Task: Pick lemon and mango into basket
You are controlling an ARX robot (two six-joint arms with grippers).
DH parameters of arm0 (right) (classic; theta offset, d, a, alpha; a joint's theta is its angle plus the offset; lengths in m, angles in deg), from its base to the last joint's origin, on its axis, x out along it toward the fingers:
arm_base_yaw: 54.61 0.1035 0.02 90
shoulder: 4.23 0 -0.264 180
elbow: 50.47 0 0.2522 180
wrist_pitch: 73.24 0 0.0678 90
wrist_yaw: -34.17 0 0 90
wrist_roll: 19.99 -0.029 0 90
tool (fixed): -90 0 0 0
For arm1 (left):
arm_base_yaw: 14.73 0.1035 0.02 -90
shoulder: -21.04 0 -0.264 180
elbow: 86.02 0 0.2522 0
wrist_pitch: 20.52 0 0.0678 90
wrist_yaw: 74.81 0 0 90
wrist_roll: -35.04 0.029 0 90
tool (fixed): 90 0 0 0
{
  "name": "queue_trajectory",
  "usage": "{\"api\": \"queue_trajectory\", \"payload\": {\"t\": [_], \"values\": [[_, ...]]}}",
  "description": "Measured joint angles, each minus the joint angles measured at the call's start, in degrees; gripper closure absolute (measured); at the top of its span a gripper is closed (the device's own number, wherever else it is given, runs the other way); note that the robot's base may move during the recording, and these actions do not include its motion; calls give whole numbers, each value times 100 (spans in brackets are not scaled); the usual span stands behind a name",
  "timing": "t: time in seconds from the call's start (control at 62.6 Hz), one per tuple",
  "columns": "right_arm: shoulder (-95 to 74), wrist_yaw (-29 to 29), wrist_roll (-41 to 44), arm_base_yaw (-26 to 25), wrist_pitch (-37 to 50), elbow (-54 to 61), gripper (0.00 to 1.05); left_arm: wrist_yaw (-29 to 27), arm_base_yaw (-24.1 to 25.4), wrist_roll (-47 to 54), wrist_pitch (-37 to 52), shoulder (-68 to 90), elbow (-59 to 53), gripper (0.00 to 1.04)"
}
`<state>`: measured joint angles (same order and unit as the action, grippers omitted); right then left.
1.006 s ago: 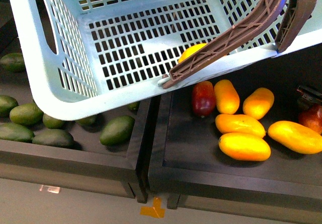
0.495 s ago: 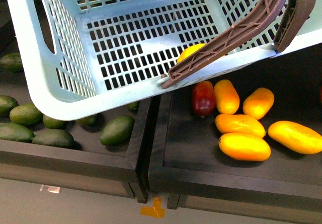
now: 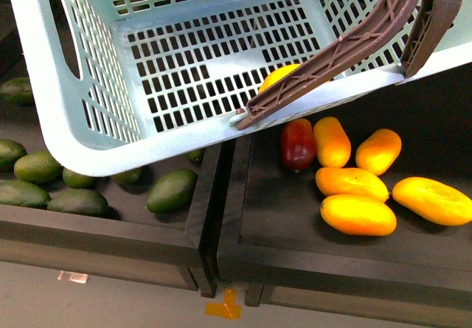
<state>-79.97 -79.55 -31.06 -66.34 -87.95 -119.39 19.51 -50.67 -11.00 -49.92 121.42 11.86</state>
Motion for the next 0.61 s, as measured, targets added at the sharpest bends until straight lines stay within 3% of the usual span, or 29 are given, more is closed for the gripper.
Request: {"api": "queue_trajectory", "payload": {"t": [0.272, 0.607], "values": [[162, 619, -763, 1493, 166, 369, 44, 0, 0, 0, 0, 0, 0, 89], [-634, 1158, -1311, 2343, 474, -122, 44, -2, 0, -2, 0, 0, 0, 89]]}}
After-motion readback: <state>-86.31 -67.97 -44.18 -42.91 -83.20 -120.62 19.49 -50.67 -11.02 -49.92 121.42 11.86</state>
